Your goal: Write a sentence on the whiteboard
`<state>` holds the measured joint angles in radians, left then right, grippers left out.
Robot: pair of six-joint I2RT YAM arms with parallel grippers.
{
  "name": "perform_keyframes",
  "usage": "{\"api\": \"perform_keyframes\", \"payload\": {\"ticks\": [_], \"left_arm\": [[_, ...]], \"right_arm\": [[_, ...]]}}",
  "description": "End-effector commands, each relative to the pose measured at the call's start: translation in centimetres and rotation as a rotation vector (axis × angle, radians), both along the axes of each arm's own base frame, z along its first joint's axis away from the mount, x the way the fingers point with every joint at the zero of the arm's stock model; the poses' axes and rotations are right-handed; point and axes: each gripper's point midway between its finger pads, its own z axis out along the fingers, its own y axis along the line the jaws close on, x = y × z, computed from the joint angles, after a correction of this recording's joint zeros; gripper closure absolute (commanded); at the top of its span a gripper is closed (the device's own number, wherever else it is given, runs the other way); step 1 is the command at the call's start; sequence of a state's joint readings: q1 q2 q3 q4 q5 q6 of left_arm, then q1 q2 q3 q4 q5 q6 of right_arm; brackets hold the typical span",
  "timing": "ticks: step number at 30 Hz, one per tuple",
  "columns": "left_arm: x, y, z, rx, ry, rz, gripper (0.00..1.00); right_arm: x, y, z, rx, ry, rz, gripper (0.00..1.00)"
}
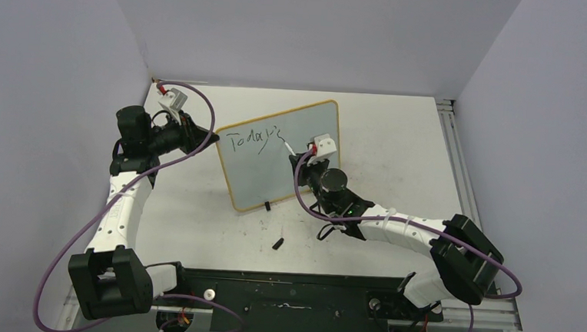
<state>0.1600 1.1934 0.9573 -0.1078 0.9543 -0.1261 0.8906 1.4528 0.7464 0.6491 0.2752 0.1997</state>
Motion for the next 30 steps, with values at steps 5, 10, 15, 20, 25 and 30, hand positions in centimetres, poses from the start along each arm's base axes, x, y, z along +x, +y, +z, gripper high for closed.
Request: {"api": "perform_keyframes", "payload": {"ticks": [5,10,15,20,25,30], "left_arm": [[0.0,0.1,0.5,0.002,-0.028,-0.007,1.0],[-0.1,0.1,0.5,0.0,-0.027,-0.011,1.0],[-0.1,0.1,0.7,0.0,-0.031,-0.01,1.0],[-0.1,0.1,0.7,0.001,-0.033,-0.008,1.0],[-0.1,0.1,0.7,0.001,-0.034,-0.009,1.0],[-0.1,0.1,0.7,0.001,-0.033,-0.008,1.0]], "right_arm": [[-0.6,0.9,0.1,0.015,0.004,0.01,0.95],[-1.3,2.1,0.1,0.017,0.003,0.035,0.95],[-1.4,2.3,0.5,0.021,-0.006,0.026,0.95],[-1.8,1.0,2.9,0.059,-0.048,0.003,0.95],[-1.3,-1.4,5.5,0.091,-0.086,-0.044,0.95],[0.4,-3.2,6.4,0.071,-0.118,-0.102,0.95]]}}
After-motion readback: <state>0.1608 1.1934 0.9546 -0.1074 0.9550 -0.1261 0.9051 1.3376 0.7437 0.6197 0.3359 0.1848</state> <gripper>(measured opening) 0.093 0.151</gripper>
